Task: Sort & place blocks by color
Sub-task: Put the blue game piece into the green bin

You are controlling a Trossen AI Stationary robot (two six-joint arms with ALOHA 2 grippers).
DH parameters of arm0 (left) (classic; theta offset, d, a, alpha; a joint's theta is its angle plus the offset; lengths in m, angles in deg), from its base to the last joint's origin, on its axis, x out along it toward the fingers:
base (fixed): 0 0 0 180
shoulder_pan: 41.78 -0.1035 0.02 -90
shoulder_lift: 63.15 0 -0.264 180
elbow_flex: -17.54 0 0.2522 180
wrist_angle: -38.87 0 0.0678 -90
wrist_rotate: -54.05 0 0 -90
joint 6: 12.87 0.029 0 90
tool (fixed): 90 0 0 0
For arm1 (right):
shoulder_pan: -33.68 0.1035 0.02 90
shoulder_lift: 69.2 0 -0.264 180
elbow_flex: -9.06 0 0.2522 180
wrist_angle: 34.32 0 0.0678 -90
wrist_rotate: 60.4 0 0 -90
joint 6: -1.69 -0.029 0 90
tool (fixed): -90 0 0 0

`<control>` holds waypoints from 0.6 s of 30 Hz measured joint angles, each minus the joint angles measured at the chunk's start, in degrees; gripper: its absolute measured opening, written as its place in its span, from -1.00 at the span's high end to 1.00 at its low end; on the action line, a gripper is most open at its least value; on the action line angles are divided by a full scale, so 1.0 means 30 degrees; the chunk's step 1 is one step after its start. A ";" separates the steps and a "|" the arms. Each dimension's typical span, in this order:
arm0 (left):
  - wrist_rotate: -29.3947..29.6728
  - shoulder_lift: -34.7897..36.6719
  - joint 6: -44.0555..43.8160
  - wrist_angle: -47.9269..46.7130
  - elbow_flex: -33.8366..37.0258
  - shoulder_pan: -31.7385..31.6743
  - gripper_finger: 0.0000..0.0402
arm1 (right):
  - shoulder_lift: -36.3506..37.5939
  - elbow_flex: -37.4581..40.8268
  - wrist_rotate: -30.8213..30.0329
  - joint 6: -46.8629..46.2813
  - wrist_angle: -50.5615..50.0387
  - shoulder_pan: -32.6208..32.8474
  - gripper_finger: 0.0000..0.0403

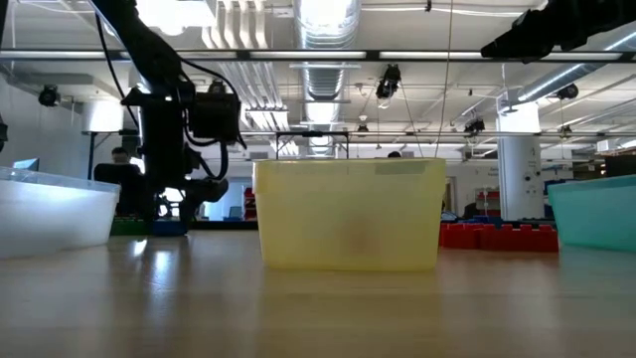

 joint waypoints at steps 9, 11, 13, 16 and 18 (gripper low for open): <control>0.0007 0.0000 -0.0052 0.0501 0.0179 0.0007 0.28 | 0.0000 -0.0015 0.0000 0.0000 0.0002 0.0000 0.00; 0.0033 0.0000 -0.0076 0.0536 0.0165 0.0007 0.39 | 0.0007 -0.0034 -0.0002 0.0000 0.0012 0.0000 0.00; 0.0040 0.0000 -0.0317 0.0523 0.0172 0.0007 0.40 | 0.0000 -0.0034 0.0000 0.0000 0.0015 0.0000 0.00; 0.0043 0.0000 -0.0482 0.0519 0.0164 0.0060 0.40 | 0.0007 -0.0034 -0.0005 0.0007 0.0007 0.0000 0.00; 0.0036 -0.0006 -0.0423 0.0509 0.0084 0.0220 0.40 | 0.0006 -0.0034 -0.0004 0.0112 0.0013 0.0000 0.00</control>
